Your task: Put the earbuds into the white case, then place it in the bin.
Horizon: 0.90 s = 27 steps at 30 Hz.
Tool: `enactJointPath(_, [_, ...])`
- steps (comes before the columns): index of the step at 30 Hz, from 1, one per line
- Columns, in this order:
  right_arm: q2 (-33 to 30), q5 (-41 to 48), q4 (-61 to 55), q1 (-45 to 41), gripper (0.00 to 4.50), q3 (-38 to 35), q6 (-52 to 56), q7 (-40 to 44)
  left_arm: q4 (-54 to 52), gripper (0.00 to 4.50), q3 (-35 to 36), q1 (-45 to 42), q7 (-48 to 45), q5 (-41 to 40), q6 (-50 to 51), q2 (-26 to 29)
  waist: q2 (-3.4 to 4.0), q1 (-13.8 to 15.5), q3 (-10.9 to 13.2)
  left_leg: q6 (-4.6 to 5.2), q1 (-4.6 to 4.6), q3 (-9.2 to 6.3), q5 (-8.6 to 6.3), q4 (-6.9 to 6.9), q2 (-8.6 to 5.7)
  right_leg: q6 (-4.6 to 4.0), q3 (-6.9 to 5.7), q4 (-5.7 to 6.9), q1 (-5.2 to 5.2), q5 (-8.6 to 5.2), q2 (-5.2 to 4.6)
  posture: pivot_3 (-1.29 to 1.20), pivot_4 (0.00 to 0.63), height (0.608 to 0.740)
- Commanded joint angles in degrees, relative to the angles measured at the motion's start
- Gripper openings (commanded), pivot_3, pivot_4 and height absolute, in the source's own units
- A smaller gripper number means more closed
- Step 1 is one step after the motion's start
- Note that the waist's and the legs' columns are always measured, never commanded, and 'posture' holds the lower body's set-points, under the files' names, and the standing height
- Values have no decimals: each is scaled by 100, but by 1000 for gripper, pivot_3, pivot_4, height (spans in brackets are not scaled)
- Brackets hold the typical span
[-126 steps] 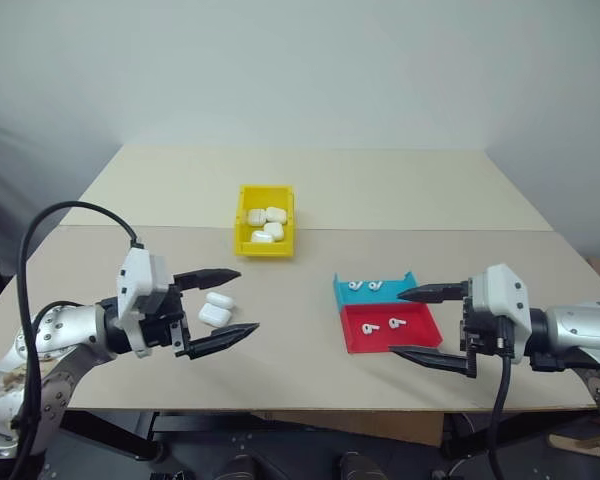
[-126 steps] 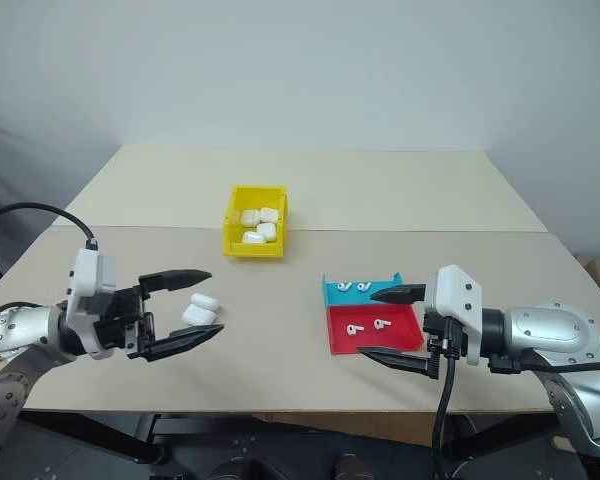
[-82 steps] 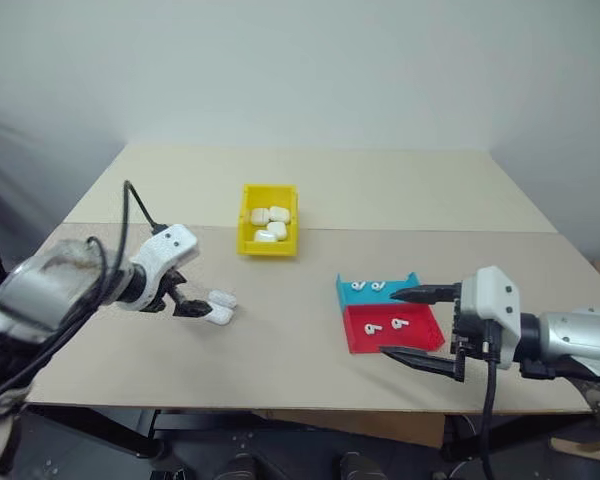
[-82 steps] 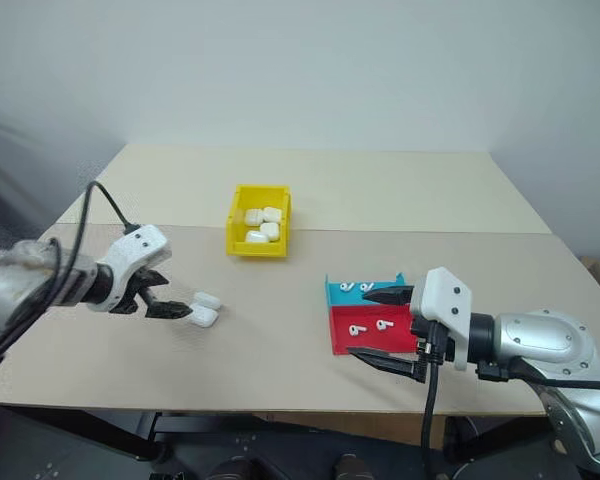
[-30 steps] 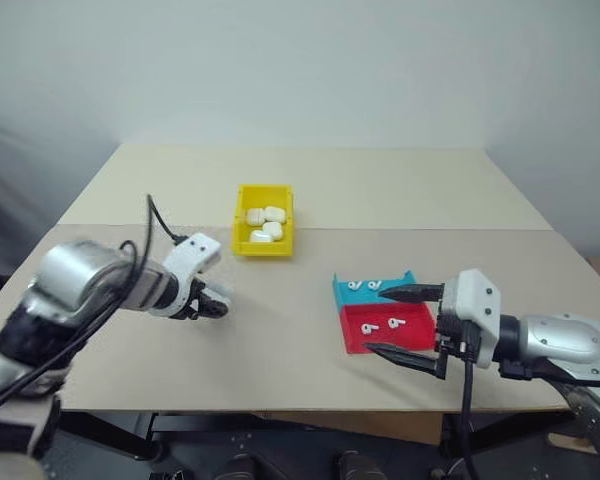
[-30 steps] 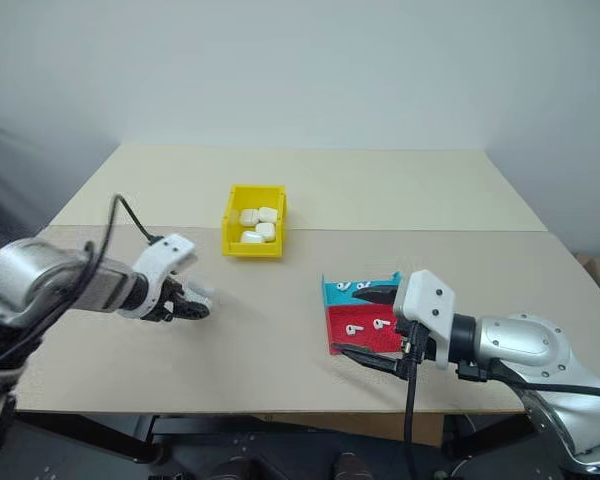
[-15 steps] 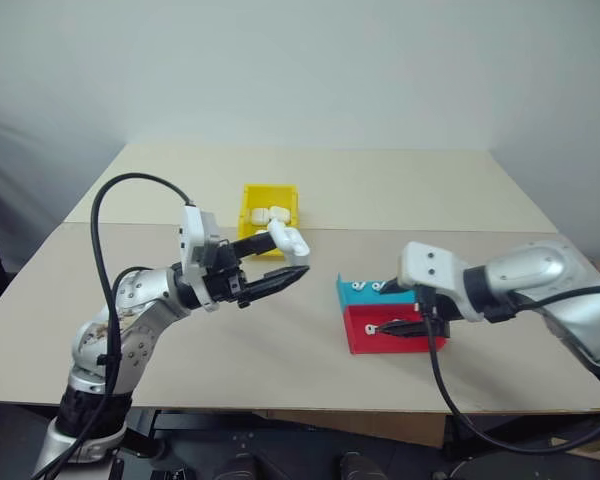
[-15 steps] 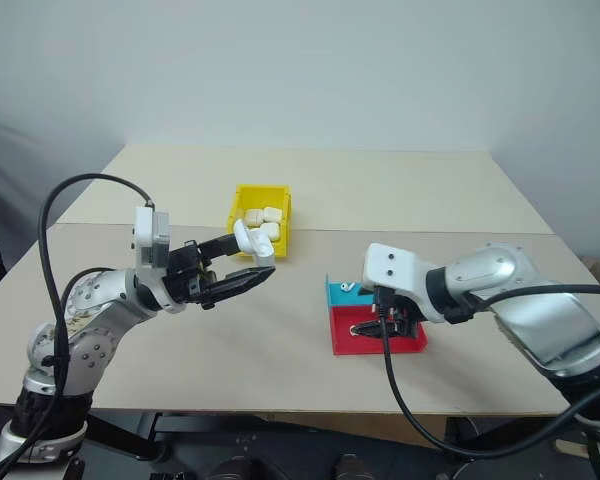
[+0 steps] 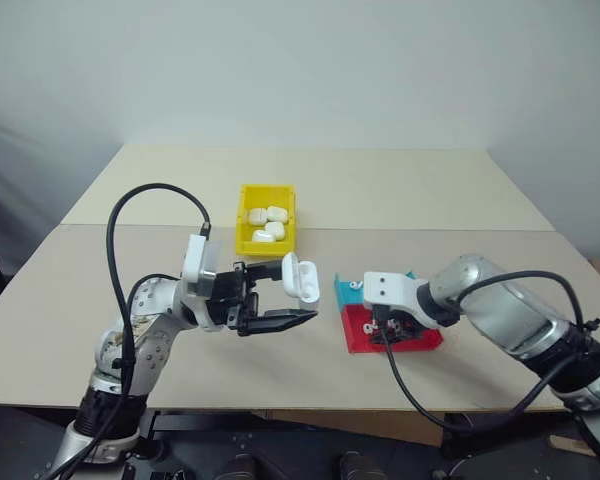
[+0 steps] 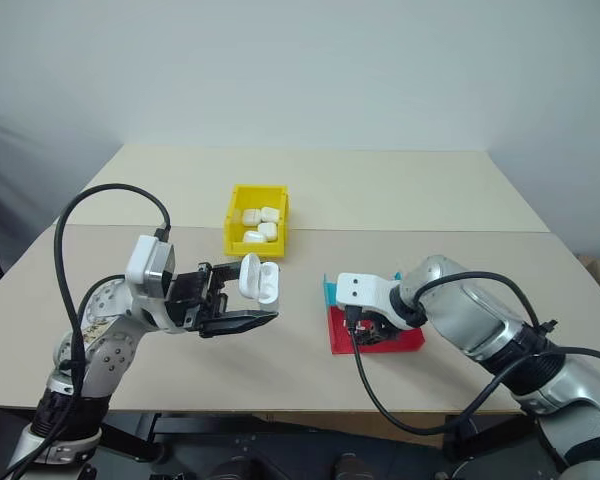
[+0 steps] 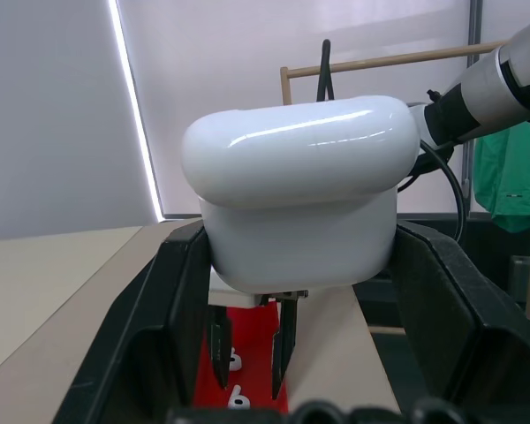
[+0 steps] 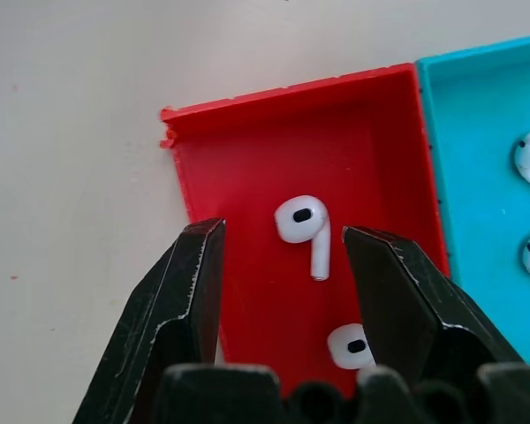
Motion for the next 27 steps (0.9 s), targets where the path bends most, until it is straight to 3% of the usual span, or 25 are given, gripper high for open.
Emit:
enactJointPath(1, [97, -252, 130, -105, 2592, -12, -248, 98, -292, 2764, 109, 101, 24, 5, -120, 25, 0, -10, 0, 0, 0, 0, 0, 0, 0, 0, 0, 0, 0, 0, 0, 0, 150, 740])
enactJointPath(14, [350, -691, 472, 114, 2592, 9, -739, 459, -451, 2764, 149, 220, 167, 58, -107, 11, 1, -6, 0, 0, 1, 0, 0, -1, 3, -1, 0, 1, -1, 0, 4, 0, 150, 740])
enactJointPath(17, [364, -770, 495, 148, 1963, 4, -749, 503, -458, 2764, 155, 210, 190, 54, -91, 11, 0, -2, 0, 0, 3, 0, 0, -1, 4, -1, 0, 2, 0, 0, 4, 0, 150, 740])
enactJointPath(21, [425, -796, 475, 207, 640, -97, -726, 504, -453, 2764, 149, 206, 211, 66, -93, 10, 1, -6, -1, 0, 7, 0, 0, -1, 4, -2, 0, 2, 2, -1, 5, 0, 150, 740])
enactJointPath(27, [341, -583, 82, 346, 614, -575, -458, 473, -459, 2764, 151, 176, 193, 21, -54, 40, 1, 1, -1, 0, 6, 0, 0, -1, 5, -11, 0, 3, 2, -5, 5, 0, 150, 740])
